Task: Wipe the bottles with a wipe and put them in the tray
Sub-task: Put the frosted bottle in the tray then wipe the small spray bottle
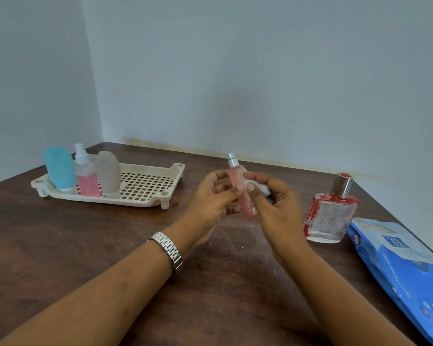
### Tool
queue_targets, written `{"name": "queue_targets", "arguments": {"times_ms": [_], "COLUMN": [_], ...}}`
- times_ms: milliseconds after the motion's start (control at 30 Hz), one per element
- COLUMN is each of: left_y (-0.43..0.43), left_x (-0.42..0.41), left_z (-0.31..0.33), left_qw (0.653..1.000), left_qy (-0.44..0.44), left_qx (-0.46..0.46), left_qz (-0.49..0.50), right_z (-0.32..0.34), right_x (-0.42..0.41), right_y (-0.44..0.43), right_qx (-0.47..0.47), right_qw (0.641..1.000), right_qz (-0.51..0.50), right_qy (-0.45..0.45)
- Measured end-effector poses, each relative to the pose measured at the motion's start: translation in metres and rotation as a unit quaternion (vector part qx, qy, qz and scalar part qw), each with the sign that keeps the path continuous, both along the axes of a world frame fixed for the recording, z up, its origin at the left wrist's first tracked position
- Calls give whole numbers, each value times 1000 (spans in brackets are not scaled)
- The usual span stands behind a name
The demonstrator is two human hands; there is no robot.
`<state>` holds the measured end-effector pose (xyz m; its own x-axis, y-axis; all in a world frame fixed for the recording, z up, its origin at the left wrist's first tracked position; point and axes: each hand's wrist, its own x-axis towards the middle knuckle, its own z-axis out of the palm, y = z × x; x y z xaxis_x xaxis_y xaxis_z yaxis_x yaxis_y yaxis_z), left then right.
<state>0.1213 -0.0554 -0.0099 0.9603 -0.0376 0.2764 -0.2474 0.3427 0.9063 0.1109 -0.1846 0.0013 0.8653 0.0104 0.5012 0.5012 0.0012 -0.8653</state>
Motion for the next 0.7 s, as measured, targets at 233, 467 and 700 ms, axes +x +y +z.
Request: {"name": "queue_targets", "arguments": {"times_ms": [233, 467, 700], "left_y": [-4, 2, 16], "left_x": [-4, -2, 6], "left_z": [1, 4, 9], "left_qw": [998, 998, 992], "left_qy": [-22, -12, 27], "left_qx": [63, 19, -44], "left_qz": [-22, 60, 118], "right_z": [-1, -11, -19], "right_x": [5, 2, 2], "right_y": [-6, -1, 6], "right_qx": [1, -227, -272], "right_qw": [1000, 971, 949], "right_qz": [-2, 12, 7], "right_qy": [8, -79, -160]}}
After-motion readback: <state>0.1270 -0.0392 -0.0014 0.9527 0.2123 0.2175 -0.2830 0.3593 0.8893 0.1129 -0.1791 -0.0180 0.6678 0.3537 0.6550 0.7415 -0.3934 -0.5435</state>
